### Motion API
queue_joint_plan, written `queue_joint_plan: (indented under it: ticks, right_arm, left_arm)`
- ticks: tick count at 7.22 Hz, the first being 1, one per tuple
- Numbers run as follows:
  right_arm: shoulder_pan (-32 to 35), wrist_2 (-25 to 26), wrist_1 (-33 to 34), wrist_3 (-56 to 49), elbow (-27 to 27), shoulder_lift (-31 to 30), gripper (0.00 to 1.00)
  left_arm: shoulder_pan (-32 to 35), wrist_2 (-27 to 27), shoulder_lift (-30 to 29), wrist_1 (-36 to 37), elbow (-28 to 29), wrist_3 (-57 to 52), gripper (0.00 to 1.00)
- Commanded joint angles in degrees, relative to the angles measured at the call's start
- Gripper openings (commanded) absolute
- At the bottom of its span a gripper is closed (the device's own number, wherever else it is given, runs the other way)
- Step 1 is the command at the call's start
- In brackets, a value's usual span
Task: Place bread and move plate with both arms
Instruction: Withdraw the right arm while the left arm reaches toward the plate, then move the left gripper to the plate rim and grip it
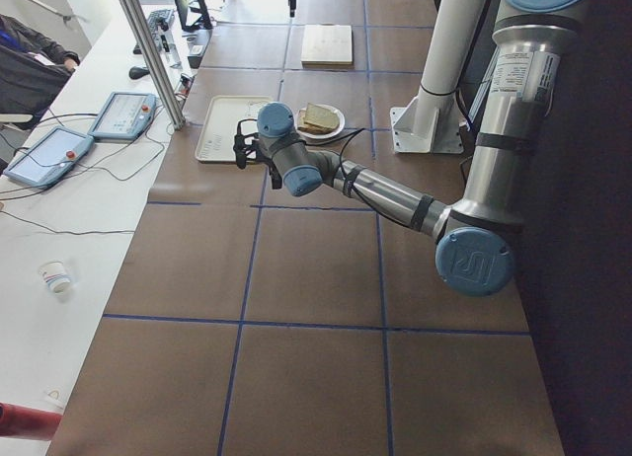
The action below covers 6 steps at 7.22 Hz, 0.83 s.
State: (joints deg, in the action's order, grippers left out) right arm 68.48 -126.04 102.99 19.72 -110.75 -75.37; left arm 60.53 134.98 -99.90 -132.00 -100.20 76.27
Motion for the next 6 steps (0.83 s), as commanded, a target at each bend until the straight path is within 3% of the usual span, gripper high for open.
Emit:
queue_joint_plan:
  ticks: [1,2,4,6]
  right_arm:
    - [7.2,-2.4,8.5,-14.6,0.0,-2.0,1.00]
    - [9.7,-2.5,11.8,-19.1,0.0,-2.1,1.00]
    - [11.4,-9.5,11.6,-18.8,0.2,-6.4,1.00]
    - [11.3,-9.6,11.5,-18.5,0.3,-6.7,1.00]
  left_arm:
    - [-9.2,-10.9,-1.0,-14.6,2.2,17.9,1.00]
    - [-14.6,-17.4,-1.3,-21.4,2.3,26.2,1.00]
    - [-28.7,-34.7,-3.2,-27.0,2.5,33.1,0.99]
    - [-34.4,-38.3,-6.2,-26.9,4.6,33.0,0.84]
